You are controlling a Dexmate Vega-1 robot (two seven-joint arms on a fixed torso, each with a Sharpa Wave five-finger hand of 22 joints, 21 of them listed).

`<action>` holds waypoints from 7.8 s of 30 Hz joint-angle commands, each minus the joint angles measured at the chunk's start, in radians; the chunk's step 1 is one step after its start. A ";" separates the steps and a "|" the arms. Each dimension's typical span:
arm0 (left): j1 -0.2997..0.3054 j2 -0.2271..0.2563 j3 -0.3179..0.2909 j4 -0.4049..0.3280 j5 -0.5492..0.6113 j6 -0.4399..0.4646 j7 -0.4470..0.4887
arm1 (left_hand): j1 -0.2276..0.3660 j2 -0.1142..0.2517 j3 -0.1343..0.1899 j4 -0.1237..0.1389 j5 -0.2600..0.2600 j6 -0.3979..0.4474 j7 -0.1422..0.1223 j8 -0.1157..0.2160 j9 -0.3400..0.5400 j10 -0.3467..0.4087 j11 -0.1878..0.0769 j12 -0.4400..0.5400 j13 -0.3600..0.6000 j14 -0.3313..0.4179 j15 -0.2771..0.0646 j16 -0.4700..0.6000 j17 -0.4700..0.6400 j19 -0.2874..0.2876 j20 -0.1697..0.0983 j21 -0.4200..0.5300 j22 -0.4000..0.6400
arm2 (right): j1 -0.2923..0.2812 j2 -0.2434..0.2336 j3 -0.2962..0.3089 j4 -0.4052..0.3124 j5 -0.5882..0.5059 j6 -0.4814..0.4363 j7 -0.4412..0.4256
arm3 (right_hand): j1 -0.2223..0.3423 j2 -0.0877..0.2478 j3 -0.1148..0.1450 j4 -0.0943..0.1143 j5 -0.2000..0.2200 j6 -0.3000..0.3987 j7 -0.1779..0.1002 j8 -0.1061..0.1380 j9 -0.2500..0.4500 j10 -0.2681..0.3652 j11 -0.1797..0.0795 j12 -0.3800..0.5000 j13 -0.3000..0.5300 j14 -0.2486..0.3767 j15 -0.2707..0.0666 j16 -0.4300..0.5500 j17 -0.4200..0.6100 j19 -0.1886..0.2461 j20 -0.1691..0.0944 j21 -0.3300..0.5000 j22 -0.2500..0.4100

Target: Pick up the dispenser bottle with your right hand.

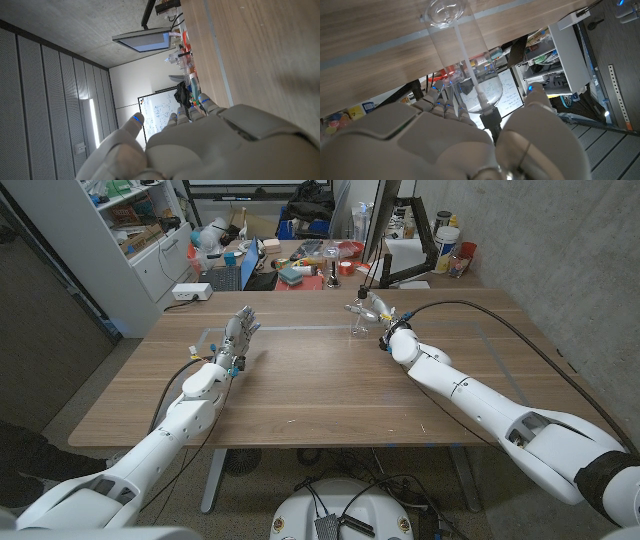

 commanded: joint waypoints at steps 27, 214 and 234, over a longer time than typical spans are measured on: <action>-0.004 0.004 -0.010 0.020 -0.011 0.001 -0.009 | -0.007 0.104 -0.005 0.000 0.007 -0.032 -0.003 0.007 0.001 -0.006 0.000 0.006 0.005 -0.059 -0.001 0.006 0.003 -0.062 -0.062 -0.002 0.003 | 0.063 0.052 -0.056 0.096 -0.040 -0.062 -0.010 | 0.080 -0.014 -0.020 -0.013 0.030 -0.054 0.043 0.007 0.005 -0.044 -0.035 0.003 0.005 0.001 -0.023 0.002 0.003 0.009 -0.008 -0.036 0.004; -0.054 -0.023 -0.006 0.118 -0.018 -0.009 -0.064 | -0.010 0.100 -0.033 -0.001 0.011 -0.029 -0.009 0.007 0.001 -0.006 -0.005 0.005 0.005 -0.055 -0.002 0.005 0.002 -0.061 -0.051 -0.011 0.003 | 0.080 0.104 -0.024 0.141 -0.153 0.187 -0.312 | 0.751 0.241 -0.115 0.011 -0.033 0.778 -0.170 0.367 0.204 0.839 -0.247 0.485 0.140 1.163 -0.343 0.147 0.203 0.701 -0.187 0.507 0.097; -0.056 -0.021 -0.009 0.122 -0.020 -0.009 -0.065 | -0.009 0.101 -0.034 -0.002 0.011 -0.029 -0.010 0.007 0.001 -0.006 -0.004 0.005 0.005 -0.055 0.000 0.004 0.002 -0.060 -0.051 -0.011 0.003 | 0.086 0.103 -0.009 0.126 -0.149 0.200 -0.306 | 0.771 0.244 -0.113 0.008 -0.035 0.773 -0.171 0.396 0.226 0.846 -0.248 0.487 0.138 1.172 -0.344 0.140 0.216 0.689 -0.186 0.538 0.097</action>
